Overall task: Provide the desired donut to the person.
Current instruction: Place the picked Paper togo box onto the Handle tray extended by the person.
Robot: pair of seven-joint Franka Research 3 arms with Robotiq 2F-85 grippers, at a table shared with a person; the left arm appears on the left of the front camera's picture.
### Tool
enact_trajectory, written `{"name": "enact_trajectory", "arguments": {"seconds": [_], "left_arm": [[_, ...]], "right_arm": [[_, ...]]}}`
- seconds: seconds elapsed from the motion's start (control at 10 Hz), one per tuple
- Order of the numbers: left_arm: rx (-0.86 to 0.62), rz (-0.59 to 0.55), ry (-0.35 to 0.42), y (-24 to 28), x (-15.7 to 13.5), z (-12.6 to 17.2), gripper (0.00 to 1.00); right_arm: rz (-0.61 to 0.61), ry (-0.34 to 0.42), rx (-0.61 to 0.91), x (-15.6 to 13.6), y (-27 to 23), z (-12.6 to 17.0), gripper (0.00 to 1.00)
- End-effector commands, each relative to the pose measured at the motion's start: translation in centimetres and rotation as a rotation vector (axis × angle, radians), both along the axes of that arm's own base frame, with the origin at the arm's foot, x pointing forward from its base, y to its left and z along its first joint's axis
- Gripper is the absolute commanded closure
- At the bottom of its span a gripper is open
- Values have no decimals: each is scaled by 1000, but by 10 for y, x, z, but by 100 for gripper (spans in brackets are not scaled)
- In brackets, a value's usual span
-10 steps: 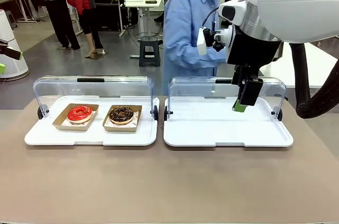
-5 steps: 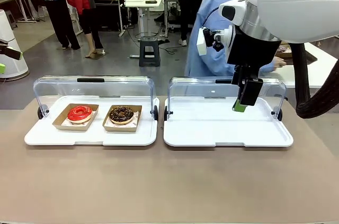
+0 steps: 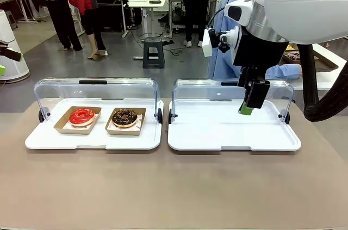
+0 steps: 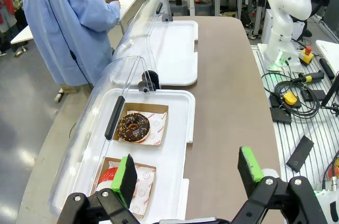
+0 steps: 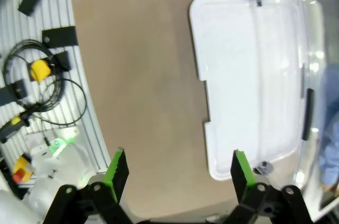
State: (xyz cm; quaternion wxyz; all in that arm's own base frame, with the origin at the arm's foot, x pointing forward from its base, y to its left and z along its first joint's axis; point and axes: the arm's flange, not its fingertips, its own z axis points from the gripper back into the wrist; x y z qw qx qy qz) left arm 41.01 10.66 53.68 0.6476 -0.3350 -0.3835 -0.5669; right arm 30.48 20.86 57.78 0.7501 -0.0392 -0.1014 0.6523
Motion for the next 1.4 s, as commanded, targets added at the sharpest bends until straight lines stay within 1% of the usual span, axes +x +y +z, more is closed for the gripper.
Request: {"name": "enact_trajectory", "arguments": {"seconds": [0.0,0.1,0.2,0.3,0.4,0.5,0.7,0.8,0.9,1.0,1.1,1.2,1.3], "left_arm": [[-5,-5,-2,0,-1,1,0],[-5,-5,-2,0,-1,1,0],[-5,-5,-2,0,-1,1,0],[-5,-5,-2,0,-1,1,0],[-5,-5,-2,0,-1,1,0],[-5,-5,-2,0,-1,1,0],[-5,-5,-2,0,-1,1,0],[-5,-5,-2,0,-1,1,0],[-5,-5,-2,0,-1,1,0],[-5,-5,-2,0,-1,1,0],[-5,-5,-2,0,-1,1,0],[-5,-5,-2,0,-1,1,0],[-5,-5,-2,0,-1,1,0]], "right_arm": [[95,115,182,14,-87,14,0],[115,133,238,18,-131,20,0],[176,149,342,19,-171,23,0],[288,120,454,15,-209,22,0],[368,67,640,11,-251,13,0],[347,-9,776,7,-281,3,0],[147,-194,878,-1,-325,-15,0],[93,-224,907,-5,-340,-21,0],[33,-222,927,-11,-350,-27,0],[15,-219,908,-18,-354,-30,0],[-24,-181,935,-22,-356,-32,0],[-38,-141,936,-26,-355,-33,0],[-74,-84,918,-30,-343,-28,0]]}}
